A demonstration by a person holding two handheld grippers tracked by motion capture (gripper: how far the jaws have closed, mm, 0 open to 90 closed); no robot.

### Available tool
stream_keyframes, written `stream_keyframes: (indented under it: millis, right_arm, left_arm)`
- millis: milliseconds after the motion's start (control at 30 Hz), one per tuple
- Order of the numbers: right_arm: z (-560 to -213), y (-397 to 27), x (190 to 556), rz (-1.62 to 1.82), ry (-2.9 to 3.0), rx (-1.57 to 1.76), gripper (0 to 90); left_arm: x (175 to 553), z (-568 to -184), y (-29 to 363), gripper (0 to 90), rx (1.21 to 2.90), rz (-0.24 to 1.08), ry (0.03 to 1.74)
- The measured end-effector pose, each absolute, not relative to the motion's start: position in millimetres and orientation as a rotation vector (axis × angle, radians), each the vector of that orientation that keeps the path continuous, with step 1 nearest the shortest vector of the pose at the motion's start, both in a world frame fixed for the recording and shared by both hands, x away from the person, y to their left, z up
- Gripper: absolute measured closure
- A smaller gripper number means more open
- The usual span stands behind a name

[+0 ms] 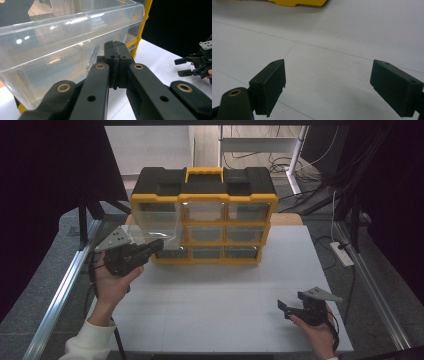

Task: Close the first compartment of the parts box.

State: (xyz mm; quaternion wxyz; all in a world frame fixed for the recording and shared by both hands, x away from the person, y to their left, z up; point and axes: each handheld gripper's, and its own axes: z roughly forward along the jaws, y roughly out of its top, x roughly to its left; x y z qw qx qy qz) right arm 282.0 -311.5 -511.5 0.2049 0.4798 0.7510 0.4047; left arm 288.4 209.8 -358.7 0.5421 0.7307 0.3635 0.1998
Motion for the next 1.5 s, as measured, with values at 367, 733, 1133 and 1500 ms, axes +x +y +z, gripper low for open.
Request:
stream_keyframes:
  millis: [367, 733, 1133, 1500]
  right_arm:
    - [-511.6, -311.3, 282.3, 1.122, 2.092, 1.337, 13.8]
    - [-512.2, -309.8, 284.2, 1.146, 2.11, 1.33, 13.9]
    - [-511.7, -314.7, 280.1, 1.146, 2.096, 1.336, 14.0]
    - [-512.2, -312.4, 281.6, 1.149, 2.104, 1.328, 14.0]
  left_arm:
    - [292.0, -358.3, 209.2, 89.2, 1.735, 0.475, 0.855]
    - [298.2, -357.5, 208.7, 89.1, 1.724, 0.478, 0.869]
    - [308.0, -357.1, 203.0, 89.1, 1.723, 0.484, 0.872]
    - [315.0, -356.1, 203.1, 89.1, 1.713, 0.503, 0.891]
